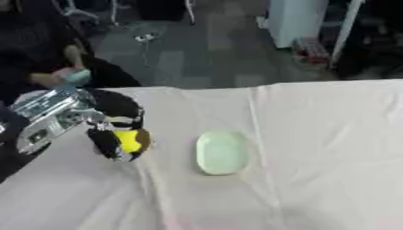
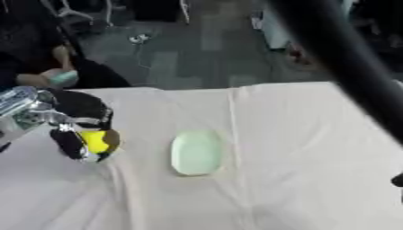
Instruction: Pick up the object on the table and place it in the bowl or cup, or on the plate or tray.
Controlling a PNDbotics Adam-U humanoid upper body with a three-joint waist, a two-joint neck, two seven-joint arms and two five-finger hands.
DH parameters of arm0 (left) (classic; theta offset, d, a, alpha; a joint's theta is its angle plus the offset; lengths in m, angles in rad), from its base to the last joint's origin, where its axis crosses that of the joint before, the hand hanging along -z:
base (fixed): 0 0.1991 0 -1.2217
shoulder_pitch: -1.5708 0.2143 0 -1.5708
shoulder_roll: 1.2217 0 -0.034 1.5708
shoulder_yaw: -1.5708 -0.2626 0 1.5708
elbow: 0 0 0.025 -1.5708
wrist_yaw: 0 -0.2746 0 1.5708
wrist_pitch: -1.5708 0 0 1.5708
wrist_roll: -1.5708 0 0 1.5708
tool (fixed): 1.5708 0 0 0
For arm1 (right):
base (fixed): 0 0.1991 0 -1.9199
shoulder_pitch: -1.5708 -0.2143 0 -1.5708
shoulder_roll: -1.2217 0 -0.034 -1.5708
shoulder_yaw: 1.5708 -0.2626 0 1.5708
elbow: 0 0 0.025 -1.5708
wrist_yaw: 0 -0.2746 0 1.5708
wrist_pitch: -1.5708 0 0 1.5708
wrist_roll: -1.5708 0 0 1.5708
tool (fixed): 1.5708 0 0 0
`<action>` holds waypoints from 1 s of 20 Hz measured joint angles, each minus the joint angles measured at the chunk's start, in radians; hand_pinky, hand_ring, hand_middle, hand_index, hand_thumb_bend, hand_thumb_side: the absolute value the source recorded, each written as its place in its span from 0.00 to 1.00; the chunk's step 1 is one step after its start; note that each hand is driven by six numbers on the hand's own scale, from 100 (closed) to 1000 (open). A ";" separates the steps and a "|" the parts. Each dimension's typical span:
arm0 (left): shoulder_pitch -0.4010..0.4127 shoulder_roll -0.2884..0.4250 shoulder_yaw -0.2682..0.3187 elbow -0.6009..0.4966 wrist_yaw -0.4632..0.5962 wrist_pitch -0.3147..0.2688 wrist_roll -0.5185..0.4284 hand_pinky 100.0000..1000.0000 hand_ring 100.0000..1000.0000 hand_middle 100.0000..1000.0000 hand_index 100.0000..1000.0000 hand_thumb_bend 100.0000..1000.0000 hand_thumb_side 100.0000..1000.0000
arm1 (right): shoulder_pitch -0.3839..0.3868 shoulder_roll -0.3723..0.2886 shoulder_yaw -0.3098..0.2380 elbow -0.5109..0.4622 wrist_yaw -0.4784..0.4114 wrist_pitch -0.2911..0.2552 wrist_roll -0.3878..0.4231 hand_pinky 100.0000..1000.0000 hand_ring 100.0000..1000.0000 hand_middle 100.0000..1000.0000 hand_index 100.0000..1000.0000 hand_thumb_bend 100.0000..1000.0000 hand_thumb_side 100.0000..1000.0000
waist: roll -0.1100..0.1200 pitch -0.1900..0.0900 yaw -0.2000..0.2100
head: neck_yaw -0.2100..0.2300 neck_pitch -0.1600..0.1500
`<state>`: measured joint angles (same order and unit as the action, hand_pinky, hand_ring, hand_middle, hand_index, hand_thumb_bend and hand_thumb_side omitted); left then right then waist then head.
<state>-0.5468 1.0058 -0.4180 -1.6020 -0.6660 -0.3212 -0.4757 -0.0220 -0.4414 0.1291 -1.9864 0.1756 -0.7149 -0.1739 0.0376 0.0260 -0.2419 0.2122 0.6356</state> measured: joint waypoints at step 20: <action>-0.141 -0.209 -0.069 0.197 -0.096 -0.196 0.292 0.00 0.00 0.06 0.25 0.00 0.56 | -0.129 -0.046 -0.018 0.000 -0.171 -0.001 0.119 0.13 0.44 0.52 0.28 0.14 1.00 | 0.050 0.028 -0.089 | 0.099 -0.040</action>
<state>-0.6878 0.7966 -0.4866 -1.4054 -0.7620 -0.5172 -0.1841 -0.1510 -0.4873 0.1115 -1.9864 0.0049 -0.7159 -0.0549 0.0874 0.0540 -0.3313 0.3117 0.5953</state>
